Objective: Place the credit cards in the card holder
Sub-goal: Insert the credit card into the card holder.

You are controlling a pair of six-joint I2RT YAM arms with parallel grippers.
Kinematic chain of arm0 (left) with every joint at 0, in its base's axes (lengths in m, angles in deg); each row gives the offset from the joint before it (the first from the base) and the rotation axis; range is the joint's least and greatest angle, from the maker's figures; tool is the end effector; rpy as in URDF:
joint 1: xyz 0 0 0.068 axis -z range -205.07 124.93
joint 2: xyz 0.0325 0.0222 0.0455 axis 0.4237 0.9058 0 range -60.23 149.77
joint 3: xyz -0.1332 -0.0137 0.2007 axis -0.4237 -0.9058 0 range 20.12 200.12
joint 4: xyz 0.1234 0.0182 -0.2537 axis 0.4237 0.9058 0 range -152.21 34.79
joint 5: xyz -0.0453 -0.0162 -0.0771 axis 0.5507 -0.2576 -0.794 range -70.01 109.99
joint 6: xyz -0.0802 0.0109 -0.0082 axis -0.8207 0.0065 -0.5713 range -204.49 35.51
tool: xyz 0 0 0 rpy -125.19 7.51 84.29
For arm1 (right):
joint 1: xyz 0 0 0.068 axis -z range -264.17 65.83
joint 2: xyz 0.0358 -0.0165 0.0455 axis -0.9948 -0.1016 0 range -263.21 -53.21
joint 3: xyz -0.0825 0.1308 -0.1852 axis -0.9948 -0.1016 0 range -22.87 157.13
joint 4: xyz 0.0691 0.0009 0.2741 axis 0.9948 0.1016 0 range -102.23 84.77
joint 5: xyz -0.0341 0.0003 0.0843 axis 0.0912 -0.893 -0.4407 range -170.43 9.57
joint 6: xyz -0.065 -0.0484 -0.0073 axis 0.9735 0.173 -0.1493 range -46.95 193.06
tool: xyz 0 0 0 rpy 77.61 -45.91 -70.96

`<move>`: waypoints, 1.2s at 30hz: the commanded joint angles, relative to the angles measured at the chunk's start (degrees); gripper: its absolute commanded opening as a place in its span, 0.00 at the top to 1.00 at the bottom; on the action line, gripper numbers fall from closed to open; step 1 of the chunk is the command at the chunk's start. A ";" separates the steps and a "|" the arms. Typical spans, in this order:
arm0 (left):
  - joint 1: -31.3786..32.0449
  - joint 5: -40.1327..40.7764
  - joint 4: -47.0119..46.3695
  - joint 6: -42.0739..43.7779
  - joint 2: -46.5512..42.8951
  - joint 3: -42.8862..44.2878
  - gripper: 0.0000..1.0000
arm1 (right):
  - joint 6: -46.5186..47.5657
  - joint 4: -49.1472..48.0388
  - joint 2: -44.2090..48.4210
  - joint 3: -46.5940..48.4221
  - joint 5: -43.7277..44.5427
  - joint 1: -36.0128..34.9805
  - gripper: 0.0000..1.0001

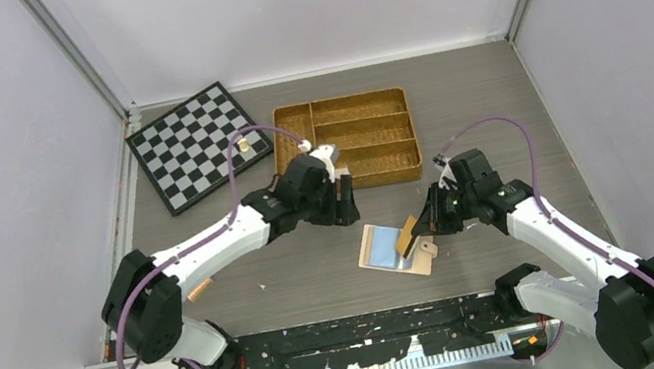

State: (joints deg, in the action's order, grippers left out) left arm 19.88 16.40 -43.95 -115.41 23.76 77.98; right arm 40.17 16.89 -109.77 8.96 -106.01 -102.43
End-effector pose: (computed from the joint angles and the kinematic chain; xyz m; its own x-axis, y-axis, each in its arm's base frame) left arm 0.2556 -0.2615 0.1785 -0.8032 0.0772 -0.5906 0.3776 0.8328 -0.4047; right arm 0.2202 0.1049 0.1379 -0.9287 0.2093 -0.3062 -0.0242 0.7896 0.6131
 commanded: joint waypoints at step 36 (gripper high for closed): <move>5.94 -1.56 -7.62 -4.01 13.11 -1.62 0.43 | -6.33 -7.57 -4.19 -3.90 -0.41 0.36 1.00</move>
State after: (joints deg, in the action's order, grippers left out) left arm 25.60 14.37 -49.55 -119.10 36.39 77.29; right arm 35.32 11.80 -112.89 6.10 -105.44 -102.32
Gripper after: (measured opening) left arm 0.578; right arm 0.029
